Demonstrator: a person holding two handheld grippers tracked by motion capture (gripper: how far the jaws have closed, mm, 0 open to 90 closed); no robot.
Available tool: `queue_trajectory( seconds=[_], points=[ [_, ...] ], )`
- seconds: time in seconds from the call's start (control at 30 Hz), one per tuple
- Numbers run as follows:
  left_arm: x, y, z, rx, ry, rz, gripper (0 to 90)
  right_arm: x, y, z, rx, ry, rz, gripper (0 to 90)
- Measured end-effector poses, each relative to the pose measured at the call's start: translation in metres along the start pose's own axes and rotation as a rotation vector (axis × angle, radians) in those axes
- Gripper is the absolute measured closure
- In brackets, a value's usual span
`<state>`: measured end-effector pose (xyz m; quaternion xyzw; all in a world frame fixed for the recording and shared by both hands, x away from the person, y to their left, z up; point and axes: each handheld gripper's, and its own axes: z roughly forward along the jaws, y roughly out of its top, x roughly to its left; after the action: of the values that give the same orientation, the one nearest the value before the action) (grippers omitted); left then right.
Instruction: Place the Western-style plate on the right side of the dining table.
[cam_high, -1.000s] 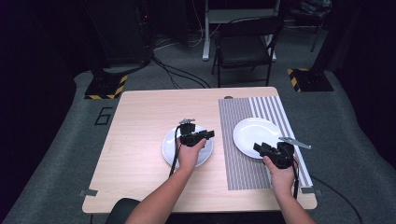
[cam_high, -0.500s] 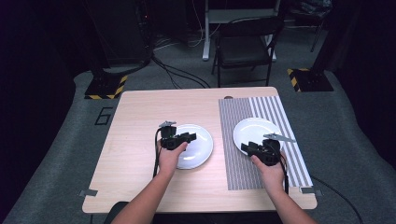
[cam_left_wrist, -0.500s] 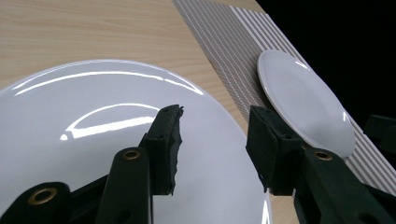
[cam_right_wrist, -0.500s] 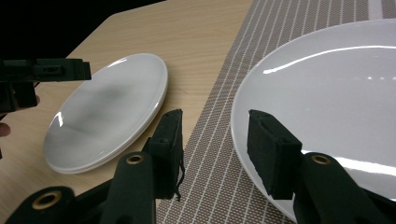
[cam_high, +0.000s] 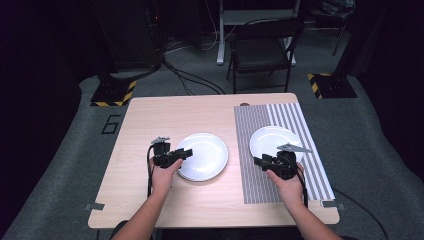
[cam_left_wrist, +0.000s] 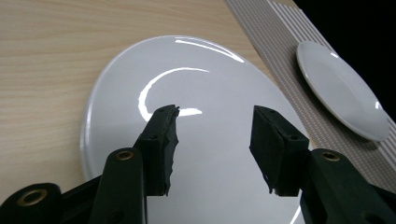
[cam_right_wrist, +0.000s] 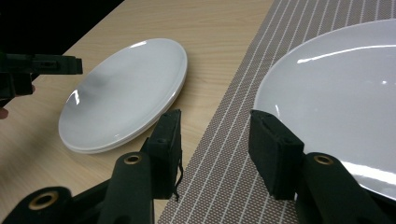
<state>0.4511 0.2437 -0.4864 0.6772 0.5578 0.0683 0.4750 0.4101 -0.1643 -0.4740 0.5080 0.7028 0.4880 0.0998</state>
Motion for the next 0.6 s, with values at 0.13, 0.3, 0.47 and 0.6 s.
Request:
queue_trajectory(
  seconds=[0.13, 0.3, 0.47, 0.6],
  points=[
    [0.007, -0.004, -0.007, 0.002, 0.021, 0.002, 50.2, 0.003, -0.003, 0.006, 0.007, 0.010, -0.026, 53.1],
    [0.014, -0.010, -0.012, 0.006, 0.048, 0.009, 49.4, 0.004, -0.007, 0.012, 0.017, 0.010, -0.064, 53.1],
    [0.023, -0.015, -0.015, 0.015, 0.070, 0.010, 48.3, 0.007, -0.012, 0.017, 0.036, 0.021, -0.083, 53.1],
    [0.028, -0.018, -0.018, 0.003, 0.073, 0.018, 49.1, 0.011, -0.018, 0.023, 0.058, 0.033, -0.086, 53.2]
  ],
)
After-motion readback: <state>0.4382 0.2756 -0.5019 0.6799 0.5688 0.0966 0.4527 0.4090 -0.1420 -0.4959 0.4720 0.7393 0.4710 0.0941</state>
